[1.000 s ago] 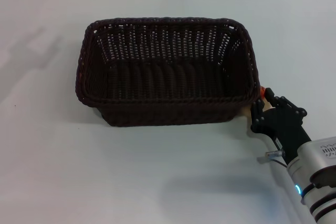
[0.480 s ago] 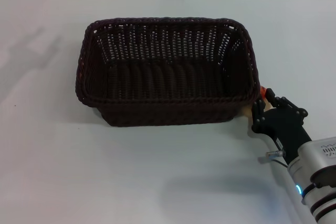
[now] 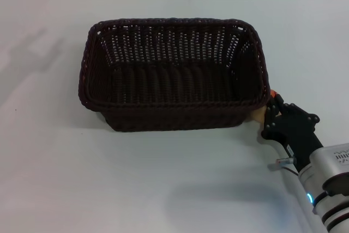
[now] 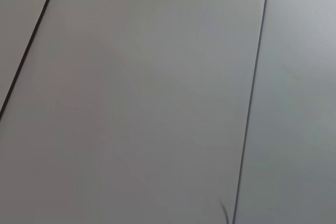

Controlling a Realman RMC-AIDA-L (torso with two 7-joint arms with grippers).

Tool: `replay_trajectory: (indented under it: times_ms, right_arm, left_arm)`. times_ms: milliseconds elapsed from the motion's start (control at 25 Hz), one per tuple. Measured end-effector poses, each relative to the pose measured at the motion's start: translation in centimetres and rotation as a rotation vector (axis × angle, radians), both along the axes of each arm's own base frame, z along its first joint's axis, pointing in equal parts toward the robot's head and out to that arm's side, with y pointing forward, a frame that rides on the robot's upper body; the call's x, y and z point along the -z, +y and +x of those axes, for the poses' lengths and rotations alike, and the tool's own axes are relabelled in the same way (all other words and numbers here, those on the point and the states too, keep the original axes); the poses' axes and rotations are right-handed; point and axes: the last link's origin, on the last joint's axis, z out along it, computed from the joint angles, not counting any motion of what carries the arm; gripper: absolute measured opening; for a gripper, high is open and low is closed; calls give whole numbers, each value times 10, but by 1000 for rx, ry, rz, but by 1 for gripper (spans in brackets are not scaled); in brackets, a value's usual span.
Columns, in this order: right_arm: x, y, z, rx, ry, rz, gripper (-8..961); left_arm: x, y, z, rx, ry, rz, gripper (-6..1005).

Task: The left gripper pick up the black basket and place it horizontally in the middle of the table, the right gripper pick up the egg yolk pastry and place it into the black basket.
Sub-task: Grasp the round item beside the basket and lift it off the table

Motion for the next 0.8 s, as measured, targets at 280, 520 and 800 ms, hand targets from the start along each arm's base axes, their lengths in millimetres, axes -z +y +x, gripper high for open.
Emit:
replay_trajectory:
  times_ms: [280, 520, 800]
  right_arm:
    - [-4, 1, 5, 39, 12, 29, 61]
    - [-18, -1, 7, 45, 25, 128, 37]
    - [-24, -1, 3, 22, 28, 168, 36]
  left_arm:
    - [-2, -3, -1, 4, -5, 7, 591]
    - [-2, -4, -2, 4, -6, 6, 590]
    - [-2, -4, -2, 7, -7, 5, 590]
